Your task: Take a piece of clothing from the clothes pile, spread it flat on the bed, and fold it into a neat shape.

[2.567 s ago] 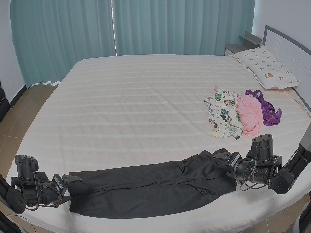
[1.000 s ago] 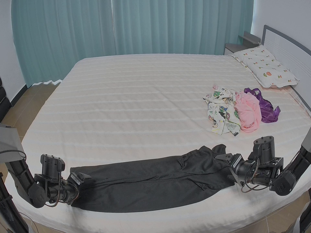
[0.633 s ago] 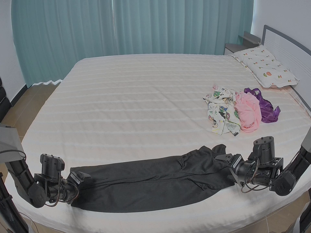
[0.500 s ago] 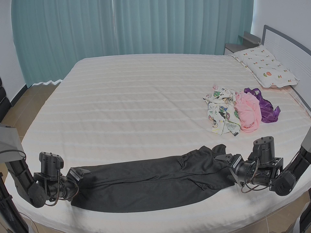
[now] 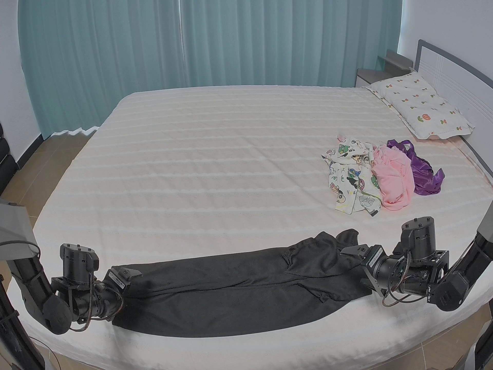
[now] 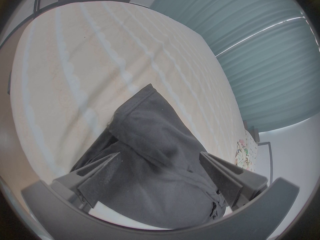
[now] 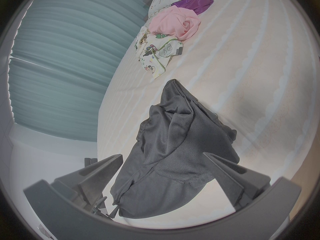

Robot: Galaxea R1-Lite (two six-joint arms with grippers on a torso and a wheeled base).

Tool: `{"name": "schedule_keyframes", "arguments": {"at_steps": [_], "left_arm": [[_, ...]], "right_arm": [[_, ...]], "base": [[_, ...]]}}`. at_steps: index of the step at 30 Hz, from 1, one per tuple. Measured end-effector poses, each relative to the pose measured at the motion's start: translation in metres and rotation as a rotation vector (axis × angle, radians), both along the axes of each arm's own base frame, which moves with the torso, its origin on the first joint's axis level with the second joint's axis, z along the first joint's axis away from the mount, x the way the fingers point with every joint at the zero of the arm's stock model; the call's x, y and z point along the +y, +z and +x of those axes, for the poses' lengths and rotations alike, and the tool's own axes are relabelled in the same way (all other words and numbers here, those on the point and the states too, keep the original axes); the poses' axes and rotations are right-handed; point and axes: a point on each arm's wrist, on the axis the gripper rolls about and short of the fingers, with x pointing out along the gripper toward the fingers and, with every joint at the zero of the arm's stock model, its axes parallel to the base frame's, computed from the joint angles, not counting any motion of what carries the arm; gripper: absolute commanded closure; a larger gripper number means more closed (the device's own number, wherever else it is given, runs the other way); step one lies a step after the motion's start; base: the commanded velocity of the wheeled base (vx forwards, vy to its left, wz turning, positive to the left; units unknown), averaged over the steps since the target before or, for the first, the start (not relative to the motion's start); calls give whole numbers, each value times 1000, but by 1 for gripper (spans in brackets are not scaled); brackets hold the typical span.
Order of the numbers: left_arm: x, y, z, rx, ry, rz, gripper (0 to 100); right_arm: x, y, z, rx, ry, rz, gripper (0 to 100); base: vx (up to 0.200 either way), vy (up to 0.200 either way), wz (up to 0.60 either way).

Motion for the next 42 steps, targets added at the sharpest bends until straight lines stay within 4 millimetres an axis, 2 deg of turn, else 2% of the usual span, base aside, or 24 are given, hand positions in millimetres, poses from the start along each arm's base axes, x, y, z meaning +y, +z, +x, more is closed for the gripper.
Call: {"name": "schedule_keyframes", "arguments": {"at_steps": [8,17,26,37,42], "left_arm": [[3,16,-20,-43,-43,35,0],[-2,31,-10,-124,-14,-28,0],[-23,9,4,-43,-61,-28,0],[-19,-6,15,-49,16,21,0],[-12,-12,12,-28,48,27,0]], "right_arm": [[0,0,0,-1,-4,-1,0],[-1,0,0,-1,-6,-1,0],[-1,-3,1,9,-8,-5,0],[-1,-5,2,18,-8,-9,0],[-1,-5,2,19,-5,-7,0]], "base": [[0,0,0],[0,0,0],[0,0,0],[0,0,0],[0,0,0]]}}
